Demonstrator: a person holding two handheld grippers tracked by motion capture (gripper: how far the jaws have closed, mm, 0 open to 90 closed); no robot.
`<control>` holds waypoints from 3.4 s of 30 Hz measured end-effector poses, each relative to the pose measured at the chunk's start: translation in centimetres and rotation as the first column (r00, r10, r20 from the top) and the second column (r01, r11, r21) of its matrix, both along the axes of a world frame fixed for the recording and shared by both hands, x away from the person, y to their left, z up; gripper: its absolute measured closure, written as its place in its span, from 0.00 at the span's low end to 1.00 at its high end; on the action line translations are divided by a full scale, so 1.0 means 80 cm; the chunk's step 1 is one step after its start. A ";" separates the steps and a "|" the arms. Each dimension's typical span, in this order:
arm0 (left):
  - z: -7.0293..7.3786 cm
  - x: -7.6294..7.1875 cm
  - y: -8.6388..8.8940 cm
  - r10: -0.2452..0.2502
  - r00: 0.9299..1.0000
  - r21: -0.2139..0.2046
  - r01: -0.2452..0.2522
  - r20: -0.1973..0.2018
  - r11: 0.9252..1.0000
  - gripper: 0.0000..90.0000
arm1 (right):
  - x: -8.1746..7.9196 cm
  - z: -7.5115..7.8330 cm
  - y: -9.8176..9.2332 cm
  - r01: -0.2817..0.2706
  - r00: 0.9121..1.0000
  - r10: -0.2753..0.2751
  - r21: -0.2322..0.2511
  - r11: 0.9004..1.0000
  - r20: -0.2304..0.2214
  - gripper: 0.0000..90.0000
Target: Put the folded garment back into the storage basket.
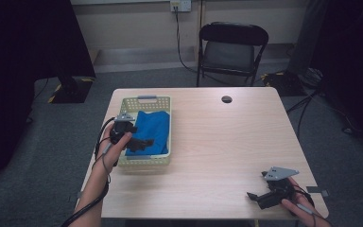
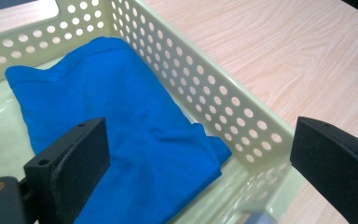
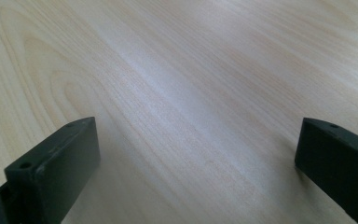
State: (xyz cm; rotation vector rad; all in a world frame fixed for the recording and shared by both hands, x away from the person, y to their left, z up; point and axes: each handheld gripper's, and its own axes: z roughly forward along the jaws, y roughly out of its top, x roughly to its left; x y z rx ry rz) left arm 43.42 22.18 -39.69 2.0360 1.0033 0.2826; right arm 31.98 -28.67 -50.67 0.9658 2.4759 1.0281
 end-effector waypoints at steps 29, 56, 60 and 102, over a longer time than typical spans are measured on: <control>-0.013 -0.039 0.029 0.003 1.000 -0.019 -0.002 0.029 1.000 0.04 | 0.000 0.000 0.000 0.000 1.000 0.000 0.000 1.000 0.000 0.00; -0.026 -0.072 0.041 -0.004 0.999 -0.022 0.005 0.051 1.000 0.04 | 0.000 0.000 0.000 0.000 1.000 0.000 0.000 1.000 0.000 0.00; -0.027 -0.075 0.042 -0.009 0.999 -0.015 0.010 0.047 1.000 0.04 | 0.000 0.000 0.000 0.000 1.000 0.000 0.000 1.000 0.000 0.00; -0.032 -0.095 0.075 0.036 0.995 -0.013 -0.035 0.098 0.999 0.04 | 0.000 0.000 0.000 0.000 1.000 0.000 0.000 1.000 0.000 0.00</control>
